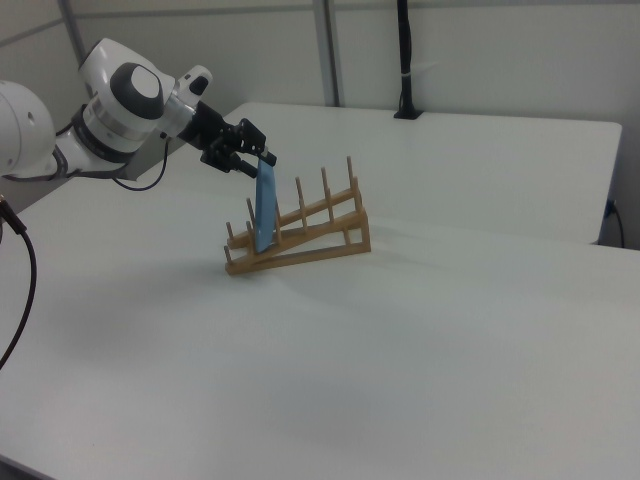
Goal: Pick plate from plate rack
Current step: 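Lower the open gripper onto the rim of the blue plate, then close the gripper on the blue plate's rim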
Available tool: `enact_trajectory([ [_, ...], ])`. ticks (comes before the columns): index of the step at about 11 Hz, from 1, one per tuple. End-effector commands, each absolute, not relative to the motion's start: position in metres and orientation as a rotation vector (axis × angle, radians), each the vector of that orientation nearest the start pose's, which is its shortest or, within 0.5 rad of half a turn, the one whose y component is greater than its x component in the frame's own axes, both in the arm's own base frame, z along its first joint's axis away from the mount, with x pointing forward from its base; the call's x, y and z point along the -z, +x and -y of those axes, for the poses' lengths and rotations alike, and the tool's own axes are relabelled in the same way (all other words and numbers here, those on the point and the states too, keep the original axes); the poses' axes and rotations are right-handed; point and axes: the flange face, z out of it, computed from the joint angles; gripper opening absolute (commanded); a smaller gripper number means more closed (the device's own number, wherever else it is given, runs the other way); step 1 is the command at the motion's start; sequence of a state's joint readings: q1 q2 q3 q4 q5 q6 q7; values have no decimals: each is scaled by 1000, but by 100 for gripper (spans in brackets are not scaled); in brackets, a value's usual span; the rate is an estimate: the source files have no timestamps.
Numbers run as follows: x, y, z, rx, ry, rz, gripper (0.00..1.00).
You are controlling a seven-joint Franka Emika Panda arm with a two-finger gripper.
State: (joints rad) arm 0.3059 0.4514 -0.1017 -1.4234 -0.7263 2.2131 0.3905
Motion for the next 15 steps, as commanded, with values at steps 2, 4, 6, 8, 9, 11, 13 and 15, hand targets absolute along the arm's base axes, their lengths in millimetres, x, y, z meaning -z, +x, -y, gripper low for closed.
enact_trajectory([
  [2,-476,718,-141,-696,2436,-250,26],
  [4,-472,719,-143,-708,2405,-284,14],
  [6,-465,720,-143,-699,2403,-291,5],
  [8,-468,720,-144,-703,2402,-292,3],
  [9,-470,720,-143,-707,2392,-294,2],
  [11,-482,719,-139,-725,2376,-290,2],
  [13,-507,715,-131,-762,2375,-261,2],
  [15,-558,702,-113,-851,2469,-144,2],
])
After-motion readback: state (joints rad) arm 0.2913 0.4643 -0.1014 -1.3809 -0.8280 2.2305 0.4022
